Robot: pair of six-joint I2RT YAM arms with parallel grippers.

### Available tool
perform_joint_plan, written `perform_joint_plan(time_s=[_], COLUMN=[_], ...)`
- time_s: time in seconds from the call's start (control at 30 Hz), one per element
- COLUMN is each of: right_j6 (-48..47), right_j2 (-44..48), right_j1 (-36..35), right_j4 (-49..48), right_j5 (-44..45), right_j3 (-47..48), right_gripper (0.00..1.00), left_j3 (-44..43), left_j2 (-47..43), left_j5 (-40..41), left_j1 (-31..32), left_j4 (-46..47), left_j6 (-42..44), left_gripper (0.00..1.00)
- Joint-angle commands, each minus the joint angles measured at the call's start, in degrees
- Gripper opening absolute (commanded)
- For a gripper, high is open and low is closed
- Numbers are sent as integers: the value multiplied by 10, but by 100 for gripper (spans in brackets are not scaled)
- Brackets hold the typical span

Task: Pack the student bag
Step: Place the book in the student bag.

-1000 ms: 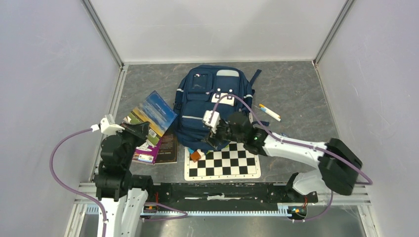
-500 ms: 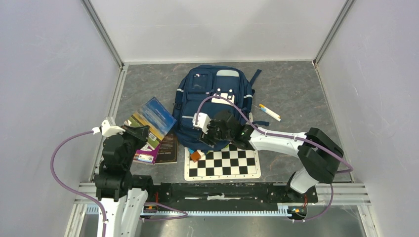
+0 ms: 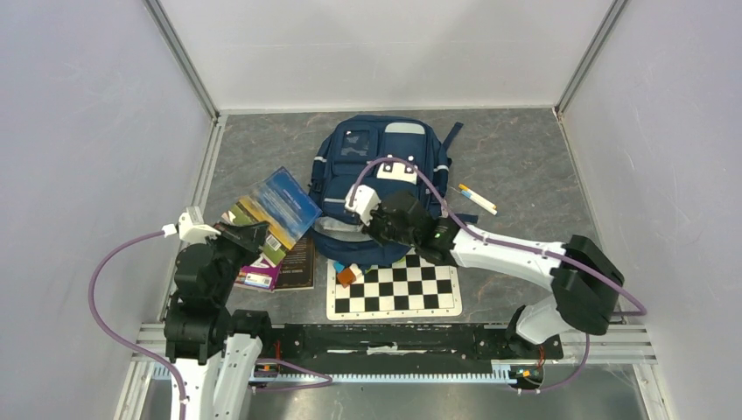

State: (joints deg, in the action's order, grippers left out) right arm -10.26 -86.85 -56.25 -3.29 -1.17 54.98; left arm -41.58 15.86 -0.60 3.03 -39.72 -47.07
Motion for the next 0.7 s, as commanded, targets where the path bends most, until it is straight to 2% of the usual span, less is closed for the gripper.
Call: perform_joint_plan(time_s=[0.0, 0.23, 0.47, 0.67], right_j6=[53, 100, 156, 183], right_j2=[76, 128, 133, 119], right_j1=[3, 4, 4, 3], right_j4=[-46, -132, -211, -260], right_j5=[124, 190, 266, 253], right_j3=[39, 17, 10, 11], right_gripper=[2, 0, 0, 0], left_j3=[-41, 7, 46, 63], left_j2=[-17, -33, -48, -44], left_j5=[-42, -57, -75, -86], left_j1=[0, 0, 0, 0], left_j4=[65, 76, 98, 93], left_j6=[-36, -91, -132, -163], left_gripper=[2, 2, 2, 2])
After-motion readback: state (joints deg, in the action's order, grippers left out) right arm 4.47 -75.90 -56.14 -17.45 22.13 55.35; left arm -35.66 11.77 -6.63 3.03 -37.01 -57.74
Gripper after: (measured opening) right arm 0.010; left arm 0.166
